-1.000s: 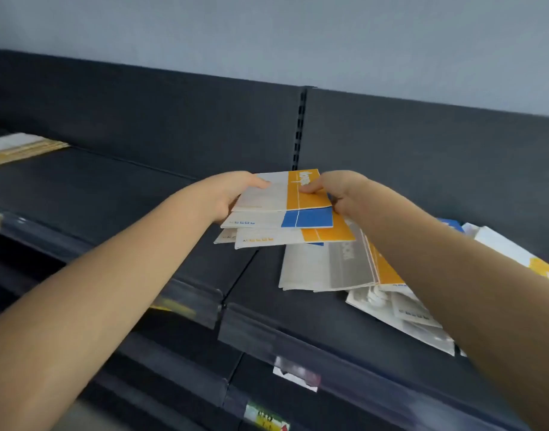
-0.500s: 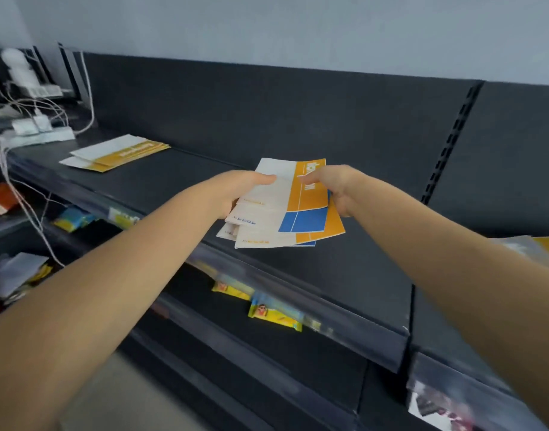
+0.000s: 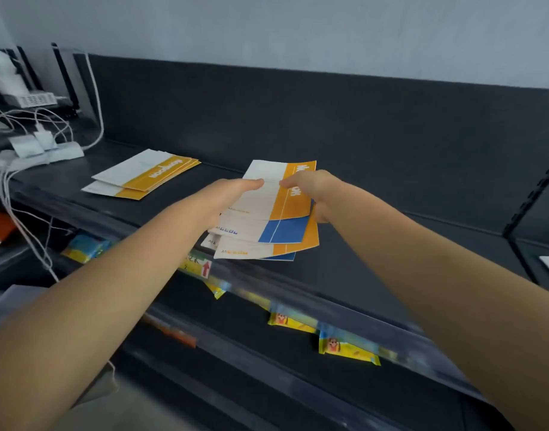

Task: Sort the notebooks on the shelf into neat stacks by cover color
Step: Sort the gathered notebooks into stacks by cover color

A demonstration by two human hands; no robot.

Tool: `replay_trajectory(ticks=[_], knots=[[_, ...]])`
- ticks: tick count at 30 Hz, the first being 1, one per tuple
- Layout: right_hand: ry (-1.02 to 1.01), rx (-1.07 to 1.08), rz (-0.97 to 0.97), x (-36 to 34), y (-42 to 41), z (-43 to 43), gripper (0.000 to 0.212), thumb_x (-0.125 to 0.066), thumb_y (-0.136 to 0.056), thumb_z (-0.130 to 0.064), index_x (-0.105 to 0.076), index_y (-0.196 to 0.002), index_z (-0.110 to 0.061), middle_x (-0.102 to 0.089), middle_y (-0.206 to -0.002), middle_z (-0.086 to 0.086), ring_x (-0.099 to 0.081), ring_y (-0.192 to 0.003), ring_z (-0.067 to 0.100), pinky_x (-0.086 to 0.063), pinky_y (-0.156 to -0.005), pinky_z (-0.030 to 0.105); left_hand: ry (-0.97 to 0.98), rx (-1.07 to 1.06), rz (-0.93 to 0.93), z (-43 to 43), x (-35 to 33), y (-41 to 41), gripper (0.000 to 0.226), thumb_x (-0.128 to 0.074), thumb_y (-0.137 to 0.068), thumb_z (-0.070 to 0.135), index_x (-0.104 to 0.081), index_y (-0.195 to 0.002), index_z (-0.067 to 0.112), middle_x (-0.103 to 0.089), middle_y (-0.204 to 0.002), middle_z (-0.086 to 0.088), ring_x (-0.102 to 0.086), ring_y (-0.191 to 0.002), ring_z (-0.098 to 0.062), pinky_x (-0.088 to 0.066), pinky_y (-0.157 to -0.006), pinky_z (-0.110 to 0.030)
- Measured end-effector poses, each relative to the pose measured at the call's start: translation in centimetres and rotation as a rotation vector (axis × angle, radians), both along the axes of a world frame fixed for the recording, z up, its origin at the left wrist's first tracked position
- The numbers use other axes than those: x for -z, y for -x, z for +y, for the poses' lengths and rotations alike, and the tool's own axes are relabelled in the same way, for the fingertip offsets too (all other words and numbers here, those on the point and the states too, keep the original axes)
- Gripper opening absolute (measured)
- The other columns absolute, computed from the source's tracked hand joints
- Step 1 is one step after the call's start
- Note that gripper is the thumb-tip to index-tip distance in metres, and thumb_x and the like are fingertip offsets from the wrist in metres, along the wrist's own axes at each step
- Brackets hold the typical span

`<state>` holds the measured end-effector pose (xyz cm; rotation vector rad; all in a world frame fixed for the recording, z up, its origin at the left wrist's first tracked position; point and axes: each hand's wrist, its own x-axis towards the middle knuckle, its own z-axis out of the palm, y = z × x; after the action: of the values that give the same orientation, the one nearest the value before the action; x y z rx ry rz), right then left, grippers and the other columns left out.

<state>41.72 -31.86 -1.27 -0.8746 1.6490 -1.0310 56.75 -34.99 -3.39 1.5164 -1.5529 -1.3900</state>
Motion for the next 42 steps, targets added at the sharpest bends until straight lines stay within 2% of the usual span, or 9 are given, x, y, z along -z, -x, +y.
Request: replay_trajectory(ticks=[3,8,12,16,21,31,35,37,42], knots=[[-0.018,-0.037,0.01,0.4,-2.1,-2.8,0.054,-0.07,-0.083,-0.022,-0.046,-0.13,-0.014,-0.056,-0.128,0.01,-0.056,-0.113,0.035,-0.048,-0.095,0.051,0.025,-0.026,-0.03,-2.5,0.0,-1.6,0.08,-0.063,-0.083,0.06,-0.034,-0.149,0.025,-0.03,-0.157,-0.003,-0.027,-0.144,-0.024,-0.022,-0.113,-0.042],[-0.094,-0.08,-0.012,1.3,-4.2,-6.6,0.062,-0.068,-0.087,-0.023,-0.033,-0.138,-0.018,-0.045,-0.137,0.01,-0.051,-0.118,0.036,-0.047,-0.096,0.051,-0.036,-0.016,-0.043,-9.0,1.1,-4.8,0.114,-0.076,-0.038,0.072,-0.047,-0.14,0.03,-0.05,-0.145,-0.004,-0.048,-0.132,-0.029,-0.035,-0.109,-0.051],[-0.141,-0.062,0.004,1.4,-6.1,-9.5,0.069,-0.07,-0.084,-0.026,-0.031,-0.14,-0.02,-0.042,-0.139,0.01,-0.049,-0.121,0.036,-0.046,-0.097,0.051,-0.028,-0.022,-0.131,-10.3,-0.5,-6.0,0.091,-0.076,-0.058,0.062,-0.049,-0.137,0.027,-0.055,-0.138,-0.007,-0.054,-0.123,-0.029,-0.043,-0.105,-0.047],[-0.169,-0.016,0.07,1.5,-8.2,-11.6,0.07,-0.068,-0.085,-0.03,-0.029,-0.143,-0.018,-0.038,-0.142,0.009,-0.043,-0.126,0.034,-0.041,-0.102,0.05,0.067,0.031,-0.303,-13.3,0.0,-7.1,0.079,-0.066,-0.087,0.048,-0.028,-0.151,0.021,-0.03,-0.157,-0.007,-0.031,-0.142,-0.028,-0.031,-0.11,-0.04],[-0.175,0.036,0.091,2.2,-10.9,-13.2,0.069,-0.067,-0.086,-0.03,-0.03,-0.143,-0.017,-0.038,-0.143,0.007,-0.044,-0.125,0.032,-0.041,-0.103,0.047,0.063,0.174,-0.42,-16.3,0.4,-9.0,0.078,-0.07,-0.084,0.047,-0.035,-0.148,0.019,-0.04,-0.15,-0.006,-0.043,-0.133,-0.028,-0.037,-0.107,-0.036],[-0.067,0.339,0.138,2.9,-13.9,-14.3,0.055,-0.063,-0.091,-0.03,-0.038,-0.137,-0.015,-0.043,-0.139,0.007,-0.044,-0.125,0.029,-0.042,-0.098,0.043,0.109,0.377,-0.351,-19.4,0.7,-11.9,0.078,-0.072,-0.084,0.042,-0.037,-0.146,0.011,-0.045,-0.147,-0.008,-0.048,-0.128,-0.03,-0.047,-0.098,-0.04],[-0.077,0.4,0.183,2.9,-14.7,-13.9,0.054,-0.064,-0.09,-0.031,-0.04,-0.136,-0.014,-0.045,-0.138,0.009,-0.047,-0.123,0.03,-0.042,-0.099,0.043,0.309,0.473,-0.428,-19.2,1.2,-12.2,0.046,-0.068,-0.089,0.034,-0.05,-0.127,0.013,-0.053,-0.134,-0.006,-0.05,-0.108,-0.02,-0.041,-0.082,-0.031],[-0.081,0.412,0.292,2.7,-14.5,-13.4,0.055,-0.063,-0.091,-0.029,-0.039,-0.137,-0.01,-0.045,-0.138,0.01,-0.045,-0.125,0.029,-0.041,-0.098,0.039,0.42,0.492,-0.492,-18.8,1.2,-11.9,0.055,-0.068,-0.089,0.035,-0.046,-0.134,0.013,-0.051,-0.137,-0.006,-0.051,-0.114,-0.022,-0.04,-0.08,-0.03],[-0.119,0.44,0.659,2.6,-11.5,-10.6,0.025,-0.059,-0.091,-0.03,-0.056,-0.096,-0.006,-0.054,-0.078,0.003,-0.047,-0.063,0.013,-0.04,-0.055,0.025,0.693,0.616,-0.651,-16.8,0.8,-9.9,0.059,-0.062,-0.09,0.042,-0.041,-0.138,0.015,-0.054,-0.129,-0.006,-0.054,-0.104,-0.019,-0.048,-0.078,-0.032]])
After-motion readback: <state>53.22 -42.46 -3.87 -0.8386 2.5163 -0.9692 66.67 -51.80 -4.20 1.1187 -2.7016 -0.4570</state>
